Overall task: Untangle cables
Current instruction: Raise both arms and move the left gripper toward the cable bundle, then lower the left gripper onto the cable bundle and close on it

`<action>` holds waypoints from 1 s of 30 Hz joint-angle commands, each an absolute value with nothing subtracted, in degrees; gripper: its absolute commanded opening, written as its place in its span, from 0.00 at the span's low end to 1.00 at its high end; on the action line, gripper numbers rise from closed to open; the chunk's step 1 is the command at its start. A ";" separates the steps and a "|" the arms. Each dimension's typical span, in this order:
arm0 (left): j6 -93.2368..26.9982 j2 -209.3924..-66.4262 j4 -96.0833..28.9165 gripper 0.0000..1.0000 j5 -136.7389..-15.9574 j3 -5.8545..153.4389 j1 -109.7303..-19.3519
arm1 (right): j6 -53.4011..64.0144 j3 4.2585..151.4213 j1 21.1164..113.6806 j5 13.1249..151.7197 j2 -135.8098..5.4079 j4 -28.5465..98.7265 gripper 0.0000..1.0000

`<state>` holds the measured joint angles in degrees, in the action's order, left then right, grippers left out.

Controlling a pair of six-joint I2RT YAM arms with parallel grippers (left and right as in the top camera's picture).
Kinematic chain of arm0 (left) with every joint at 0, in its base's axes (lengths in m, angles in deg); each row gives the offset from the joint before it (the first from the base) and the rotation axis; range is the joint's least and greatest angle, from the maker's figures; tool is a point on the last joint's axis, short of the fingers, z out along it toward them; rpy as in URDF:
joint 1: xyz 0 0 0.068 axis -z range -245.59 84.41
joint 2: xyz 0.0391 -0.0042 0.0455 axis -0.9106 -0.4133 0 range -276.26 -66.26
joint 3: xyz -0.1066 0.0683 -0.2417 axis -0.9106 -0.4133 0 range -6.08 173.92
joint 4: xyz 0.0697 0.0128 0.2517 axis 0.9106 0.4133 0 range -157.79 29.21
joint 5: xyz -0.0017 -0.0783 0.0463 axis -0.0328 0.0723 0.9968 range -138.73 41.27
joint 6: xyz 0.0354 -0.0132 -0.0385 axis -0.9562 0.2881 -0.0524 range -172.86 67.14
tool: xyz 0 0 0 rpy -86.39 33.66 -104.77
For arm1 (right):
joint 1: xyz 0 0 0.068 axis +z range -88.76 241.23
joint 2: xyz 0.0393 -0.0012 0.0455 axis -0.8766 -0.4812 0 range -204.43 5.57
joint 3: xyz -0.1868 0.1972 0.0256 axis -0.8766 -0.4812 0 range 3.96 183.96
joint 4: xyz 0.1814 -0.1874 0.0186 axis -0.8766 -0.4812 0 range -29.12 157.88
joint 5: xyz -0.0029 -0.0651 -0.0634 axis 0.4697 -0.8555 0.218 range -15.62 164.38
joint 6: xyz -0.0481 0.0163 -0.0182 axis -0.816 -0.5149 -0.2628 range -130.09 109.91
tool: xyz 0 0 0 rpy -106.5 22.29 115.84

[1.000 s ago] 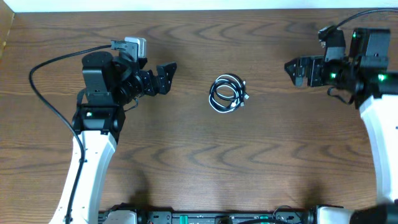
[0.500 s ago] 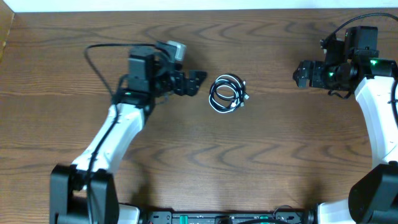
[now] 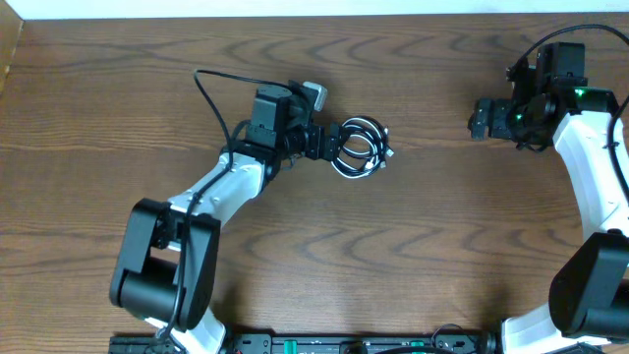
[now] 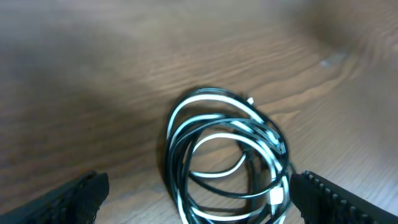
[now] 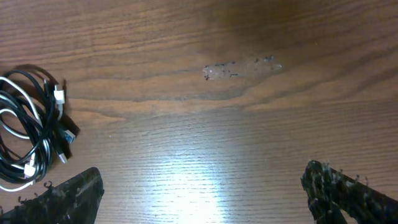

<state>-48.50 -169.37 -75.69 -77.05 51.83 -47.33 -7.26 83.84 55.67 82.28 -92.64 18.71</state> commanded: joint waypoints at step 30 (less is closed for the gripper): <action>-45.28 -173.35 -69.99 0.78 -59.34 53.18 -39.61 | -2.02 84.80 55.28 79.02 -93.89 18.12 0.99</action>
